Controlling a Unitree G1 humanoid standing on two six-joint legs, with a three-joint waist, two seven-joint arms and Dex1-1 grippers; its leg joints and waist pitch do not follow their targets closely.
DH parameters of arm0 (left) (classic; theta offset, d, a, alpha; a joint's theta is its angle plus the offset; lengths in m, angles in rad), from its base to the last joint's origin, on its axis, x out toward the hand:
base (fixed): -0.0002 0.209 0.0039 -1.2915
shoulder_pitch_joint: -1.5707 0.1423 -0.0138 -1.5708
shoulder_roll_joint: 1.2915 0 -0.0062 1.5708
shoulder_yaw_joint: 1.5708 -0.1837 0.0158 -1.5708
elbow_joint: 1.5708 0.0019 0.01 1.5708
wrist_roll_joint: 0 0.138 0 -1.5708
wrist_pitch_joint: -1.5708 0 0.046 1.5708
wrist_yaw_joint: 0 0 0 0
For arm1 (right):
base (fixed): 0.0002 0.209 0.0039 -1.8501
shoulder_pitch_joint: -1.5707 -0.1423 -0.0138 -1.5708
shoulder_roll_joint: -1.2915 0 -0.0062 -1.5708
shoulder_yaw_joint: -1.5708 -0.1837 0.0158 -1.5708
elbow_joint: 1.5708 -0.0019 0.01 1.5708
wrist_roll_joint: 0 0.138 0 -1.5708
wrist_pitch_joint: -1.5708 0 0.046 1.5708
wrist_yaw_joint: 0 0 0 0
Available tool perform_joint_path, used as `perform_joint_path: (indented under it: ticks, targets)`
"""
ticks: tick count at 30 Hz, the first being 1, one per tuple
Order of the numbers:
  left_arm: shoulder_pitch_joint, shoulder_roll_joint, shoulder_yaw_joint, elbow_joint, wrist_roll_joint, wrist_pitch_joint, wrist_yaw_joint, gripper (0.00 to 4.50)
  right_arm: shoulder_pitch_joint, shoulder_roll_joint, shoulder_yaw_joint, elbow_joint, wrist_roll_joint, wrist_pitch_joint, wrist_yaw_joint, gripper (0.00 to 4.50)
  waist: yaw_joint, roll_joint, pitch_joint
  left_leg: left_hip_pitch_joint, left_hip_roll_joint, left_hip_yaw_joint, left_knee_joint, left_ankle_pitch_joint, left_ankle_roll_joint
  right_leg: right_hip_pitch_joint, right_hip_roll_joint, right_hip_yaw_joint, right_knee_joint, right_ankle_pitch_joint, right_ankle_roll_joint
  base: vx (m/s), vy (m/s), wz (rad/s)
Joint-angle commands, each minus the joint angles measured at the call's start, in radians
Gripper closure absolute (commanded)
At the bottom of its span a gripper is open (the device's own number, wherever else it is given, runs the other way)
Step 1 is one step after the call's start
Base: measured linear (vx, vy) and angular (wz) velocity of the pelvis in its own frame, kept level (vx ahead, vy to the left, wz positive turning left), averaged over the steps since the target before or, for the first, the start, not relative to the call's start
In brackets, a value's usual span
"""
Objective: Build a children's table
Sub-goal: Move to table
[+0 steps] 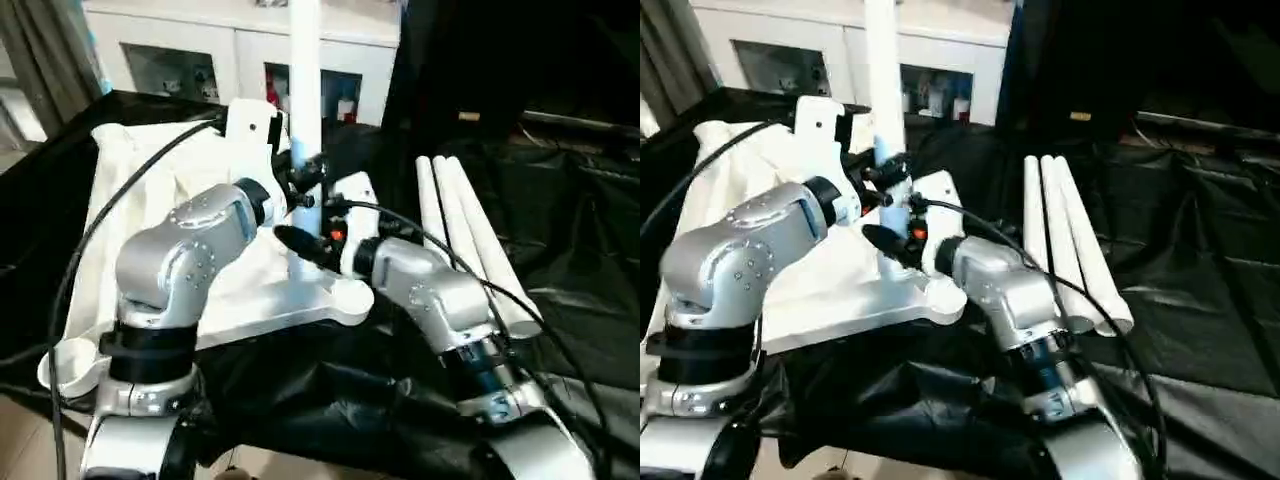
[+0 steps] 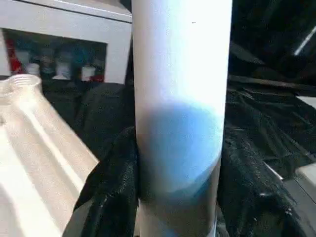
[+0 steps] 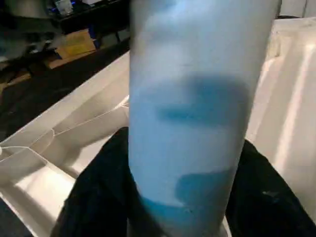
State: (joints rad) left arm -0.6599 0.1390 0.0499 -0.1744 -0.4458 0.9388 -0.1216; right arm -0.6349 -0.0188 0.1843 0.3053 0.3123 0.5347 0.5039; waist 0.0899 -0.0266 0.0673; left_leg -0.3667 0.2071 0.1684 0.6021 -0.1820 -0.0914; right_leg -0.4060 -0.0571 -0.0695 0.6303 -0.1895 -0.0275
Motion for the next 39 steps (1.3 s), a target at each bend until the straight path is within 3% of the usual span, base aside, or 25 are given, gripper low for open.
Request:
perform_joint_path:
  ticks: [1, 3, 5, 7, 10, 12, 13, 15, 16, 17, 20, 21, 22, 24, 27, 29, 33, 37, 39]
  targets:
    - [0.01, -0.007, 0.005, -0.03, -0.006, 0.02, 0.016, 2.62, -0.019, -0.008, -0.022, 0.021, 0.001, -0.014, 0.002, 2.5, -0.001, 0.0, -0.078, 0.002, 0.015, 0.0, -0.061, -0.096, -0.012, 0.063, -0.067, 0.051, -0.068, -0.126, -0.138, 0.0, 0.0, 0.0]
    - [0.011, -0.016, 0.02, -0.036, -0.014, 0.025, 0.016, 2.62, -0.02, -0.014, -0.03, 0.02, 0.015, -0.016, 0.026, 2.53, -0.001, -0.001, -0.078, 0.004, 0.016, -0.001, -0.061, -0.102, -0.015, 0.062, -0.068, 0.051, -0.069, -0.135, -0.13, 0.0, 0.0, 0.0]
    - [0.009, -0.007, 0.031, -0.042, -0.036, 0.04, -0.012, 2.06, -0.011, -0.028, -0.043, -0.012, 0.052, -0.009, 0.09, 2.54, -0.001, -0.002, -0.078, 0.002, 0.015, -0.002, -0.061, -0.098, -0.014, 0.063, -0.067, 0.051, -0.068, -0.123, -0.13, 0.0, 0.0, 0.0]
    - [0.007, -0.011, 0.045, -0.039, -0.049, 0.042, -0.016, 1.92, -0.005, -0.035, -0.046, -0.031, 0.069, -0.003, 0.119, 2.54, 0.0, -0.002, -0.079, 0.003, 0.013, 0.0, -0.059, -0.1, -0.007, 0.064, -0.067, 0.051, -0.068, -0.11, -0.133, 0.0, 0.0, 0.0]
    - [-0.001, -0.003, 0.109, -0.002, -0.146, 0.034, -0.108, 1.79, 0.035, -0.095, -0.05, -0.151, 0.182, 0.062, 0.298, 2.56, 0.008, 0.0, -0.08, 0.002, 0.009, 0.0, -0.056, -0.077, 0.018, 0.07, -0.065, 0.051, -0.068, -0.072, -0.143, 0.0, 0.0, 0.0]
    - [-0.002, -0.001, 0.119, 0.004, -0.164, 0.029, -0.134, 1.77, 0.044, -0.111, -0.048, -0.174, 0.203, 0.079, 0.332, 2.56, 0.006, -0.001, -0.08, -0.002, 0.012, -0.002, -0.057, -0.067, 0.023, 0.07, -0.064, 0.05, -0.064, -0.052, -0.152, 0.0, 0.0, 0.0]
    - [-0.002, 0.012, 0.147, 0.023, -0.226, 0.042, -0.211, 1.77, 0.066, -0.155, -0.039, -0.229, 0.246, 0.115, 0.408, 2.56, 0.007, 0.0, -0.079, 0.0, 0.01, 0.0, -0.056, -0.071, 0.026, 0.068, -0.064, 0.049, -0.067, -0.067, -0.161, 0.0, 0.0, 0.0]
    - [0.002, 0.047, 0.141, 0.038, -0.248, 0.035, -0.297, 1.77, 0.086, -0.194, -0.037, -0.271, 0.286, 0.147, 0.472, 2.56, 0.01, 0.001, -0.079, 0.001, 0.01, 0.0, -0.057, -0.081, 0.028, 0.07, -0.066, 0.05, -0.071, -0.094, -0.156, 0.0, 0.0, 0.0]
    - [0.003, 0.058, 0.145, 0.046, -0.273, 0.048, -0.335, 1.77, 0.093, -0.208, -0.039, -0.283, 0.3, 0.156, 0.491, 2.56, 0.011, 0.009, -0.079, 0.003, 0.012, -0.001, -0.057, -0.084, 0.027, 0.067, -0.065, 0.05, -0.069, -0.102, -0.156, 0.0, 0.0, 0.0]
    - [0.003, 0.058, 0.145, 0.046, -0.273, 0.048, -0.335, 1.77, 0.093, -0.208, -0.039, -0.283, 0.3, 0.156, 0.491, 2.56, 0.01, 0.006, -0.078, 0.003, 0.011, 0.0, -0.057, -0.092, 0.027, 0.065, -0.064, 0.049, -0.073, -0.116, -0.153, 0.0, 0.0, 0.0]
    - [-0.006, 0.103, 0.145, 0.077, -0.343, 0.07, -0.473, 1.77, 0.119, -0.256, -0.048, -0.328, 0.357, 0.201, 0.554, 2.56, 0.009, 0.012, -0.08, 0.005, 0.013, -0.002, -0.059, -0.11, 0.01, 0.066, -0.067, 0.049, -0.075, -0.157, -0.154, 0.0, 0.0, 0.0]
    - [-0.011, 0.111, 0.141, 0.082, -0.346, 0.07, -0.49, 1.77, 0.123, -0.262, -0.049, -0.336, 0.362, 0.206, 0.56, 2.56, 0.01, 0.018, -0.079, 0.005, 0.011, -0.003, -0.059, -0.109, 0.012, 0.065, -0.065, 0.048, -0.078, -0.154, -0.155, 0.0, 0.0, 0.0]
    - [-0.015, 0.115, 0.138, 0.087, -0.348, 0.069, -0.495, 1.94, 0.125, -0.265, -0.05, -0.342, 0.365, 0.21, 0.562, 2.56, 0.008, 0.013, -0.08, 0.005, 0.012, -0.003, -0.059, -0.113, 0.011, 0.065, -0.064, 0.048, -0.076, -0.14, -0.162, 0.0, 0.0, 0.0]
    - [-0.036, 0.109, 0.143, 0.114, -0.357, 0.069, -0.482, 2.11, 0.132, -0.268, -0.059, -0.355, 0.373, 0.22, 0.557, 2.56, 0.007, 0.022, -0.079, 0.008, 0.013, -0.003, -0.059, -0.126, 0.001, 0.063, -0.064, 0.047, -0.076, -0.143, -0.17, 0.0, 0.0, 0.0]
    - [-0.049, 0.094, 0.144, 0.135, -0.362, 0.062, -0.471, 2.17, 0.141, -0.264, -0.065, -0.37, 0.385, 0.226, 0.545, 2.56, 0.009, 0.019, -0.079, 0.008, 0.012, -0.003, -0.059, -0.138, -0.002, 0.065, -0.065, 0.048, -0.077, -0.142, -0.178, 0.0, 0.0, 0.0]
    - [-0.052, 0.095, 0.138, 0.147, -0.365, 0.058, -0.478, 2.51, 0.146, -0.265, -0.064, -0.382, 0.395, 0.235, 0.542, 2.56, 0.011, 0.018, -0.08, 0.006, 0.012, -0.004, -0.059, -0.135, -0.003, 0.068, -0.065, 0.047, -0.077, -0.154, -0.169, 0.0, 0.0, 0.0]
    - [-0.055, 0.1, 0.132, 0.157, -0.362, 0.047, -0.49, 2.56, 0.146, -0.263, -0.06, -0.388, 0.393, 0.235, 0.538, 2.57, 0.014, 0.014, -0.082, 0.005, 0.012, -0.003, -0.059, -0.12, -0.002, 0.068, -0.066, 0.047, -0.076, -0.142, -0.167, 0.0, 0.0, 0.0]
    - [-0.059, 0.122, 0.113, 0.158, -0.359, 0.038, -0.518, 2.66, 0.127, -0.251, -0.04, -0.353, 0.323, 0.191, 0.495, 2.57, 0.015, 0.012, -0.08, 0.004, 0.013, -0.004, -0.06, -0.12, -0.007, 0.067, -0.068, 0.047, -0.077, -0.167, -0.158, 0.0, 0.0, 0.0]
    - [-0.059, 0.131, 0.105, 0.158, -0.356, 0.033, -0.533, 2.67, 0.117, -0.247, -0.04, -0.335, 0.323, 0.202, 0.489, 2.01, 0.014, 0.013, -0.08, 0.005, 0.012, -0.004, -0.061, -0.121, -0.007, 0.066, -0.067, 0.046, -0.078, -0.18, -0.151, 0.0, 0.0, 0.0]
